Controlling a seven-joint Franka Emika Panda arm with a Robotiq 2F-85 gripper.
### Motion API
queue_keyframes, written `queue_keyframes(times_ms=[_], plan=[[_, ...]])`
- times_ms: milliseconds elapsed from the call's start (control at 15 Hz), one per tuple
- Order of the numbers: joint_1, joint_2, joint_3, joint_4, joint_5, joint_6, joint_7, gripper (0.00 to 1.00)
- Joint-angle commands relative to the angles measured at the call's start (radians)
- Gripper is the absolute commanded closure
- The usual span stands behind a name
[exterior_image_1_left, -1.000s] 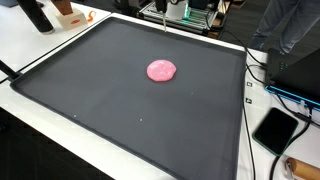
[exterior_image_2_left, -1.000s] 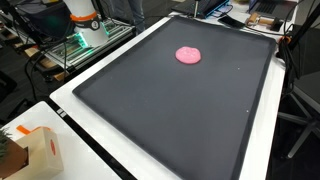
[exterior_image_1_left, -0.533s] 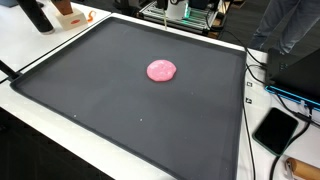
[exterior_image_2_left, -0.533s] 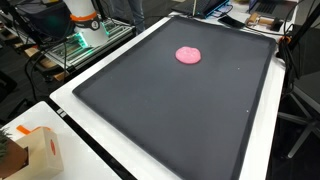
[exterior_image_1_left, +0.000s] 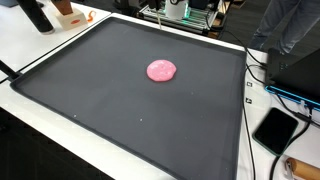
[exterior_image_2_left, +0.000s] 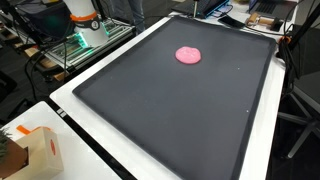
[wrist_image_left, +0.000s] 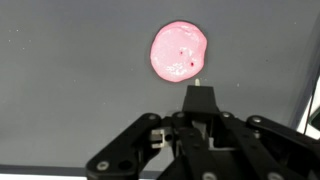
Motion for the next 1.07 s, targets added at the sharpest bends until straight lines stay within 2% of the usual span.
queue_keyframes(times_ms=[0,333,667,1000], plan=[[-0.065,0.055,-0.038,0.052,0.165,-0.074,-0.168,0.96],[-0.156,0.129,-0.074,0.065,0.364,-0.154,-0.413,0.96],[-0.22,0.196,-0.084,0.066,0.431,-0.196,-0.554,0.96],[-0.265,0.248,-0.086,0.057,0.481,-0.211,-0.618,0.96]])
